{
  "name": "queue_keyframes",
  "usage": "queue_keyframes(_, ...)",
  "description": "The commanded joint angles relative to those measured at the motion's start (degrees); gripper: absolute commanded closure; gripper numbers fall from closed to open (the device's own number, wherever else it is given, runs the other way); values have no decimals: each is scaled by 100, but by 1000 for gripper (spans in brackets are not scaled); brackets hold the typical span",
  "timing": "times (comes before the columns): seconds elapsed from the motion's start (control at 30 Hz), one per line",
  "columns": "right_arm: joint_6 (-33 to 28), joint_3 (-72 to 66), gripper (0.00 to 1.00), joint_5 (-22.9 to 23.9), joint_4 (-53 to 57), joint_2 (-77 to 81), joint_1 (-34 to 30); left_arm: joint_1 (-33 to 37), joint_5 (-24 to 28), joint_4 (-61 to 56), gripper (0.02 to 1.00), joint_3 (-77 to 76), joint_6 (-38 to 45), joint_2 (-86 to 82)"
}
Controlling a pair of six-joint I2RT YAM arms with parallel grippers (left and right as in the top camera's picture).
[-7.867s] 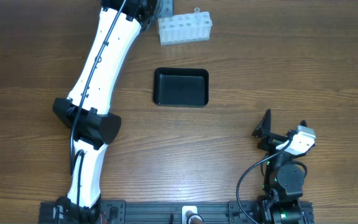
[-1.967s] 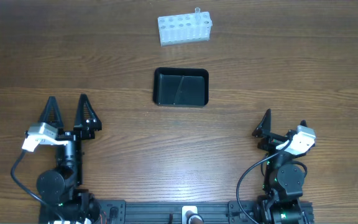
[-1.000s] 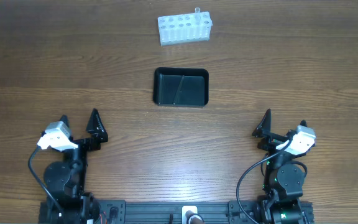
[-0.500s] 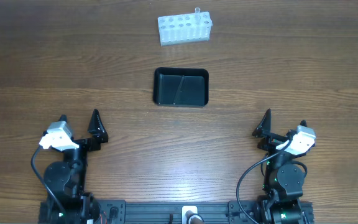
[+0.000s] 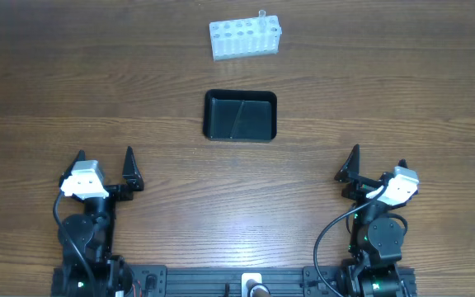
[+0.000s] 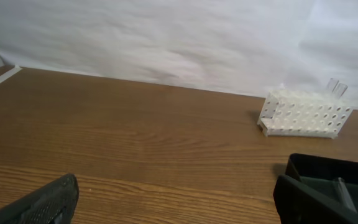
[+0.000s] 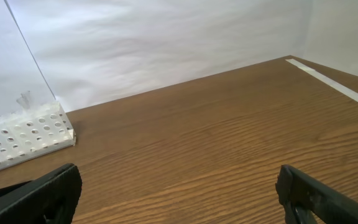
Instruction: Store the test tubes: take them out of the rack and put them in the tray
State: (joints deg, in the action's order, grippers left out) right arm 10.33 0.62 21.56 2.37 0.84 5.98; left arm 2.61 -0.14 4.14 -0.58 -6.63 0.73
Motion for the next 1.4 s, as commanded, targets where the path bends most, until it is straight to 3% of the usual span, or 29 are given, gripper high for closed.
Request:
queue_keyframes(0.03, -9, -33, 9, -9, 20, -57, -33, 31, 79, 22, 23, 24, 153, -39)
queue_keyframes(1.1, -9, -33, 9, -11, 22, -57, -33, 31, 76, 22, 20, 24, 153, -39)
queue_keyframes(1.23, -11, -28, 7, -247, 22, -52, -31, 31, 76, 22, 20, 24, 153, -39)
queue_keyframes(1.4, -369, 380, 7, -999, 686, -50, -33, 31, 76, 22, 20, 24, 153, -39)
